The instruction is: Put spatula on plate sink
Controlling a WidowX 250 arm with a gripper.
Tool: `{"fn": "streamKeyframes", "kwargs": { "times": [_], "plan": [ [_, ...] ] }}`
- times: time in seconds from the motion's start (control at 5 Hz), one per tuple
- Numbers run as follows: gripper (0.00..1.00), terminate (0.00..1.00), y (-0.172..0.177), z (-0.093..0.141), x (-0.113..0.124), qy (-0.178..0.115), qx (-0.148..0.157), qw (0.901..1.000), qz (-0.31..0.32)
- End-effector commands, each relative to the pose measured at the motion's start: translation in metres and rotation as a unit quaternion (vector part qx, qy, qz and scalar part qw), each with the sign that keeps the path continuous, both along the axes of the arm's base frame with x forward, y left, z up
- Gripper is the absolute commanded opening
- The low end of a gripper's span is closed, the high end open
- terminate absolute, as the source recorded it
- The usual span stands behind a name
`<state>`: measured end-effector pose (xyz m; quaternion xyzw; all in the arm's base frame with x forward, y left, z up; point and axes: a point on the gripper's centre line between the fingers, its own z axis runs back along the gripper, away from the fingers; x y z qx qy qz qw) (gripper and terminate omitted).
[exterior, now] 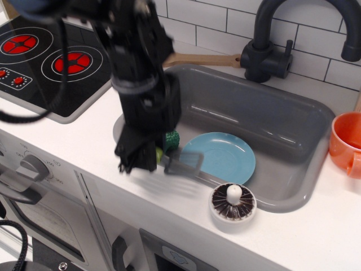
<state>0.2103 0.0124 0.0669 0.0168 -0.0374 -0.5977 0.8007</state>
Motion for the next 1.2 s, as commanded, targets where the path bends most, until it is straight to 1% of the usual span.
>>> {"fn": "streamKeyframes", "kwargs": {
  "times": [0.0,0.2,0.4,0.6,0.8,1.0],
  "plan": [
    [0.00,0.00,0.005,0.019,0.058,-0.055,0.011,0.9921,0.112],
    [0.00,0.00,-0.010,0.008,0.071,-0.045,-0.002,0.9889,0.141],
    [0.00,0.00,-0.021,0.005,0.076,-0.052,-0.035,0.9730,0.222],
    [0.00,0.00,-0.032,-0.003,0.076,-0.050,-0.045,0.9493,0.307],
    [0.00,0.00,-0.036,-0.013,0.078,-0.049,-0.033,0.9390,0.339],
    [0.00,0.00,-0.034,-0.029,0.083,-0.054,-0.036,0.9278,0.367]
  ]
}}
